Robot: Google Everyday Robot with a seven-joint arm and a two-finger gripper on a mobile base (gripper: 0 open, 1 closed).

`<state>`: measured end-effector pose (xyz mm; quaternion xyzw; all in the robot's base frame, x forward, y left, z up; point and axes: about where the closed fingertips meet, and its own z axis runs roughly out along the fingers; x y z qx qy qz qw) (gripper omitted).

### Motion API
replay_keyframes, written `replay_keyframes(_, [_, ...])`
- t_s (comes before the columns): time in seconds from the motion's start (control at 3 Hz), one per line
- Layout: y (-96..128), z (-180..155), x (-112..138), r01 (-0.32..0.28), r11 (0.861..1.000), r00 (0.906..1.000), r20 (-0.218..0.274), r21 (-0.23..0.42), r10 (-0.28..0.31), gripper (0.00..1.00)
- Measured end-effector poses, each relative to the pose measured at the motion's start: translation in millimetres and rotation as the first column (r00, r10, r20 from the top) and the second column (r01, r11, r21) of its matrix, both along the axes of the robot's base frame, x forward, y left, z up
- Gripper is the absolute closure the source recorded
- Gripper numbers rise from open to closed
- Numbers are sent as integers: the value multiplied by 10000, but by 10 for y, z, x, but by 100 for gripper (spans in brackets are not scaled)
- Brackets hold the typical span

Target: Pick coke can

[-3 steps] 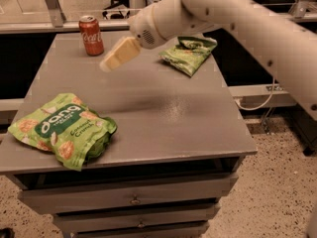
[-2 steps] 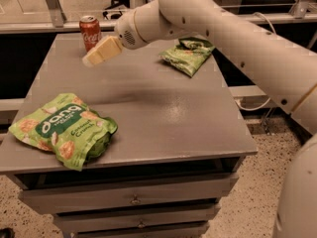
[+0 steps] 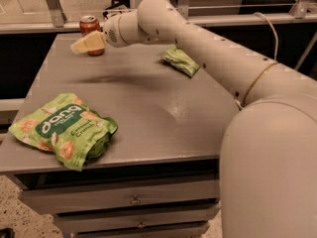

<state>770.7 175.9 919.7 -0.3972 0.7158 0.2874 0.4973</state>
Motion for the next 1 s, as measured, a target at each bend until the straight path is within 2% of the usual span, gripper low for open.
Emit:
replay_keyframes(0.33, [128,-71,366,287,9992,9996,32,286,-288,0])
replay_keyframes(0.67, [126,-155,625,421,9990,9990,147,150,-423,0])
replay_keyframes(1.0, [140,-265,837,462,9988,9989,38,164,-463,21])
